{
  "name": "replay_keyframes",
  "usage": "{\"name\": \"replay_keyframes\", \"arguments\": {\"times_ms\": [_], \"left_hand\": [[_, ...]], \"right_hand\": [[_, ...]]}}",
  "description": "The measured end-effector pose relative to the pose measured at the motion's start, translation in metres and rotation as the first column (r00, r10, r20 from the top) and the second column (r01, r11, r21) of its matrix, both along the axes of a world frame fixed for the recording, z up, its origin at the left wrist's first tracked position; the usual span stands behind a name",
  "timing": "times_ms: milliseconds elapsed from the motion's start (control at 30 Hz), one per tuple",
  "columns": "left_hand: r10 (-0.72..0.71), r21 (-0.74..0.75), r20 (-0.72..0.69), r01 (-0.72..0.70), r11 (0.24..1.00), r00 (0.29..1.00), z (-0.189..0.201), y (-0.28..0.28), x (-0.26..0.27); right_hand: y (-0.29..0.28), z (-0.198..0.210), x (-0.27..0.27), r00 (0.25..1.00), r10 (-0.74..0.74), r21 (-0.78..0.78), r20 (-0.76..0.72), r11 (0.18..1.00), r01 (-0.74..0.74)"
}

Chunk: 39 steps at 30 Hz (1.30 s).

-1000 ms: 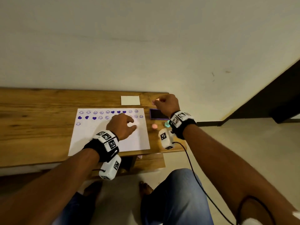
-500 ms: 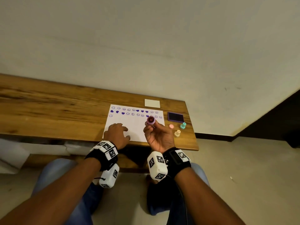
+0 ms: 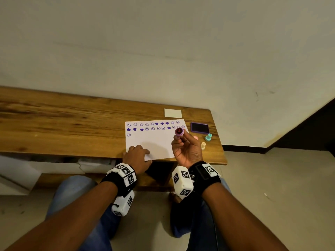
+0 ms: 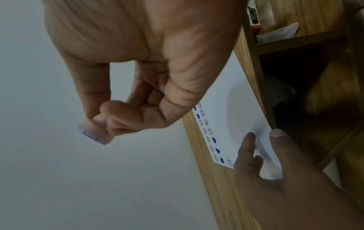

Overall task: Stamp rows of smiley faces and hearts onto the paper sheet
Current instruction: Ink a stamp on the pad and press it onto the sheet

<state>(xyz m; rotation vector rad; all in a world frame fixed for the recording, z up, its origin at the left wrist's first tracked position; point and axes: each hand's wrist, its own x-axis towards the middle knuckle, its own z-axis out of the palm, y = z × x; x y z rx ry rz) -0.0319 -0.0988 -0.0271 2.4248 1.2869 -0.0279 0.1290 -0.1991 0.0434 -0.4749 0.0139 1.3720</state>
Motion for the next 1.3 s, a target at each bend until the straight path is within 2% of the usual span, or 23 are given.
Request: {"name": "replay_keyframes", "arguments": {"times_ms": [200, 367, 467, 567, 633, 733, 833, 900, 967, 1033, 1100, 1300], "left_hand": [[0.086, -0.042, 0.093, -0.083, 0.996, 0.992, 0.017, 0.014, -0.002], [0.262, -0.151, 0.284, -0.227, 0.962, 0.922, 0.015, 0.039, -0.023], [0.357, -0.242, 0.358, -0.284, 0.928, 0.863, 0.009, 0.053, -0.034], [0.461, -0.358, 0.411, -0.325, 0.875, 0.787, 0.006, 0.072, -0.041], [0.458, -0.355, 0.393, -0.328, 0.875, 0.797, -0.001, 0.086, -0.046], [0.441, -0.33, 0.354, -0.331, 0.884, 0.824, -0.012, 0.102, -0.052], [0.415, -0.301, 0.284, -0.33, 0.895, 0.865, -0.019, 0.116, -0.053], [0.365, -0.256, 0.223, -0.307, 0.917, 0.904, -0.017, 0.123, -0.049], [0.323, -0.216, 0.148, -0.289, 0.933, 0.935, -0.013, 0.126, -0.043], [0.31, -0.184, 0.087, -0.29, 0.939, 0.947, -0.01, 0.124, -0.04], [0.303, -0.184, 0.057, -0.288, 0.94, 0.951, -0.006, 0.122, -0.037], [0.254, -0.166, 0.015, -0.248, 0.955, 0.967, -0.002, 0.118, -0.034]], "right_hand": [[-0.005, -0.005, -0.002, 0.999, -0.047, -0.051, 0.021, 0.998, 0.048], [0.003, -0.002, -0.005, 0.977, -0.015, -0.207, 0.212, 0.977, 0.06], [0.016, -0.006, -0.003, 0.911, 0.055, -0.323, 0.408, 0.942, 0.088], [0.038, -0.014, -0.003, 0.763, 0.195, -0.428, 0.616, 0.896, 0.116], [0.057, -0.02, -0.005, 0.619, 0.325, -0.499, 0.714, 0.858, 0.124], [0.087, -0.025, -0.011, 0.358, 0.476, -0.557, 0.803, 0.813, 0.169], [0.118, -0.029, -0.022, 0.075, 0.564, -0.567, 0.822, 0.8, 0.194], [0.138, -0.034, -0.028, -0.165, 0.604, -0.566, 0.78, 0.792, 0.229], [0.154, -0.039, -0.034, -0.348, 0.606, -0.553, 0.716, 0.795, 0.247], [0.166, -0.043, -0.04, -0.446, 0.578, -0.51, 0.683, 0.815, 0.273], [0.174, -0.046, -0.046, -0.513, 0.557, -0.47, 0.653, 0.829, 0.303], [0.188, -0.055, -0.058, -0.582, 0.575, -0.483, 0.574, 0.813, 0.326]]}}
